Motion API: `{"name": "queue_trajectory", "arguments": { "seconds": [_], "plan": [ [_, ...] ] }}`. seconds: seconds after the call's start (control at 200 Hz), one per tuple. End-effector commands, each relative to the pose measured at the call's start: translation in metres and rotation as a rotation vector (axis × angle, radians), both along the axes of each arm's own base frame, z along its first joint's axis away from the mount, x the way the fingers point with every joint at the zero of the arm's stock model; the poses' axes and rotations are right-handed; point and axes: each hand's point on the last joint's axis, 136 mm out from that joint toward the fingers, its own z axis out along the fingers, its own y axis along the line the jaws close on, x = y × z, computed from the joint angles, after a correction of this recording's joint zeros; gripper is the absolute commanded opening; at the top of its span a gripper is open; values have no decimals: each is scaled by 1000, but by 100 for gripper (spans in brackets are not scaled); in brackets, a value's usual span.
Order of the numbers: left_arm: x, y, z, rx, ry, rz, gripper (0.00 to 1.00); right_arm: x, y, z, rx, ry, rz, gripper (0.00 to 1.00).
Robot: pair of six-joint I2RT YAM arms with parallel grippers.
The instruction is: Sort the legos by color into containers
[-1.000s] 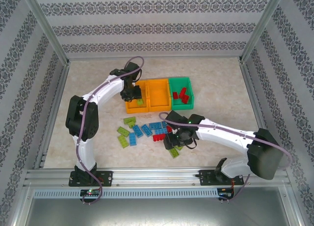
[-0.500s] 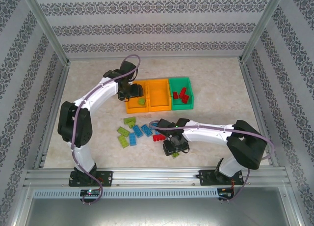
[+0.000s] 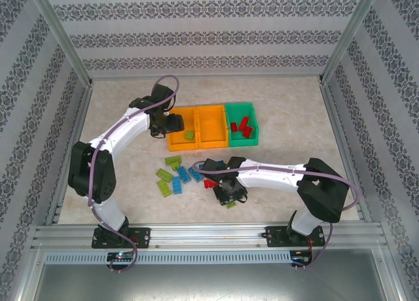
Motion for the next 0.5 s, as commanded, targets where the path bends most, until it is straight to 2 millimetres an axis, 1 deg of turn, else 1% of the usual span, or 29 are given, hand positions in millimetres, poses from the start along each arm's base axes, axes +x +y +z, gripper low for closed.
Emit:
{"name": "queue_trajectory", "arguments": {
  "seconds": [0.0,0.11,0.255,0.355,0.435,0.495],
  "plan": [
    [2,12,13,6,-49,26,72,18,15,35,82,-91,2,25],
    [-2,14,12,15,-43,24,72,37,39,60,206,-123,11,24],
    [-15,20,9,31,-26,23,72,73,71,90,359,-150,23,25],
    [-29,25,5,33,-10,34,72,109,94,106,469,-162,-5,24],
    [-42,30,-1,33,5,50,73,141,113,122,573,-167,-47,24],
    [-51,34,-6,29,20,66,73,164,124,128,640,-156,-87,24]
  ]
}}
